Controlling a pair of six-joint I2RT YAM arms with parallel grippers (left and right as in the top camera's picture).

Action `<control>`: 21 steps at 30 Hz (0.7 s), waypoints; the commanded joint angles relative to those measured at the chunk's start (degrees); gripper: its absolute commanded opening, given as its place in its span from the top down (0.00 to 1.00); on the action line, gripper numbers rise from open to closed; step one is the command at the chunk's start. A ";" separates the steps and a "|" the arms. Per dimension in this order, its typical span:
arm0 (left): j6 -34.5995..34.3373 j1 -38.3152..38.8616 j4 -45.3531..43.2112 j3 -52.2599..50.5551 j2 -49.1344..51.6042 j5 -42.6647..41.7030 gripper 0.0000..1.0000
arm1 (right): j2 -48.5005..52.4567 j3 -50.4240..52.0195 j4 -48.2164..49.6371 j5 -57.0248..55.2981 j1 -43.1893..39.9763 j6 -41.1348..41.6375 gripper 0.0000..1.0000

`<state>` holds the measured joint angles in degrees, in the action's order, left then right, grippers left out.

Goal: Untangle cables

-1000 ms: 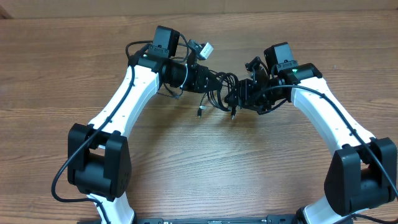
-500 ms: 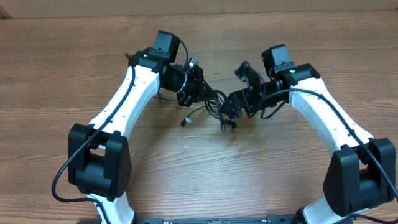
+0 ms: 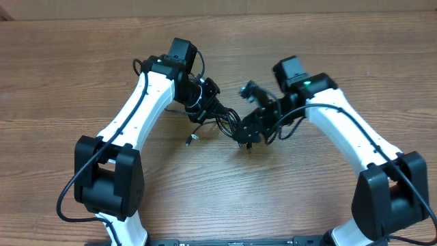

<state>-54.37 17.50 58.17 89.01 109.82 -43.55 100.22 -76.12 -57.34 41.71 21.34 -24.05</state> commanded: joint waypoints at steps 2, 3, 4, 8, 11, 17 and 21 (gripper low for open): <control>-0.79 -0.57 0.09 0.72 -1.20 0.33 0.96 | 1.70 -0.76 6.67 -8.11 7.37 4.81 0.24; -0.15 -0.57 0.09 0.72 -1.20 0.26 0.96 | 2.62 -0.76 7.52 -11.08 8.52 6.45 0.25; 1.36 -0.59 0.11 0.72 -1.20 0.33 0.96 | 3.98 -0.76 8.35 -15.50 10.05 8.28 0.30; 2.51 -0.61 -0.31 0.72 -1.20 3.80 0.96 | 4.24 -0.81 9.49 -17.25 10.78 12.79 0.58; 2.54 -1.03 -2.14 0.72 -1.20 3.89 0.92 | 3.91 -1.27 9.33 -15.91 10.73 17.31 0.86; 3.19 -3.37 -2.10 0.74 -1.20 6.10 0.88 | 3.72 -9.22 4.02 -11.76 10.71 20.68 0.96; 15.43 -9.53 -2.93 0.74 -1.20 -2.95 0.96 | 3.72 -18.58 -5.46 -10.62 9.11 21.40 0.96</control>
<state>-49.58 12.27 56.16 88.88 109.82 -41.39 104.44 -89.52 -60.71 28.27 31.44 -3.33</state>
